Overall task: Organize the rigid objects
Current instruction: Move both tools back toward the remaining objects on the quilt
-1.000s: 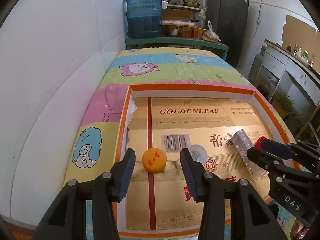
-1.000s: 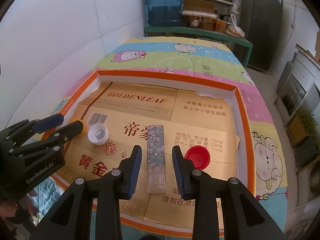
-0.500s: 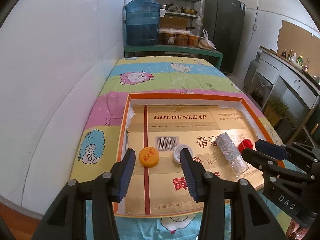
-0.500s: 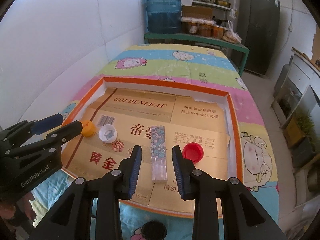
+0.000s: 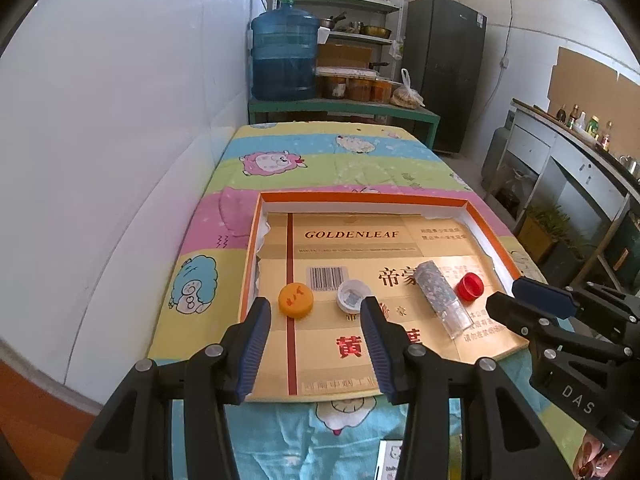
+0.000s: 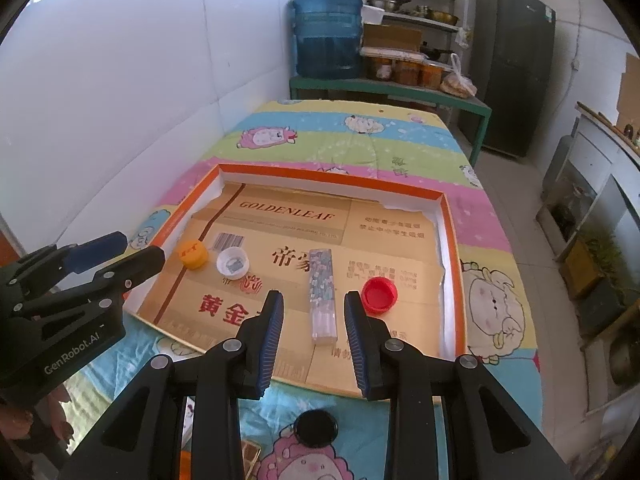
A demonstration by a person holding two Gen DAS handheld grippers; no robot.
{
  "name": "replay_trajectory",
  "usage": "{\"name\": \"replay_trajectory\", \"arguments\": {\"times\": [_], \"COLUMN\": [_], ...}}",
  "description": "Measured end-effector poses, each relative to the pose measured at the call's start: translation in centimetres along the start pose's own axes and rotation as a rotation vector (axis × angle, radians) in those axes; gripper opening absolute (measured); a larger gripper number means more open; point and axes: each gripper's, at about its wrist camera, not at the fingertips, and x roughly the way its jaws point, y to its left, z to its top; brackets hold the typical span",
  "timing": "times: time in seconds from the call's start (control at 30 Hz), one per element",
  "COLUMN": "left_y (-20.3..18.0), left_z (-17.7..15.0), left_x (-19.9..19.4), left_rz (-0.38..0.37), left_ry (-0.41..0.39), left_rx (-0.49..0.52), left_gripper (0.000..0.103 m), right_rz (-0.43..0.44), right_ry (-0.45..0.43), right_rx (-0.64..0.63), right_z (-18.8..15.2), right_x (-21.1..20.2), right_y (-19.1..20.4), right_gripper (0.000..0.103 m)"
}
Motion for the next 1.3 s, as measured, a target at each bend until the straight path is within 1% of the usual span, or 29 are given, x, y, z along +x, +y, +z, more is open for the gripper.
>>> {"name": "replay_trajectory", "arguments": {"times": [0.57,1.03,1.3], "left_y": [-0.3,-0.6,-0.4], "left_z": [-1.8,-4.0,-6.0], "left_x": [-4.5,-7.5,-9.1], "left_rz": [-0.024,-0.038,-0.051], "left_ry": [-0.038,-0.048,-0.047], "left_rx": [-0.003,0.009,0.009], "left_gripper": [0.047,0.047,0.047], "right_rz": [0.007,0.017,0.030], "right_ry": [-0.024,-0.021,-0.015], "right_rx": [0.011,0.015,0.017], "right_z": [-2.4,-5.9,-7.8], "right_x": [-4.6,-7.6,-8.9], "right_y": [1.0,2.1,2.8], "right_gripper": [0.032,0.032,0.032]}}
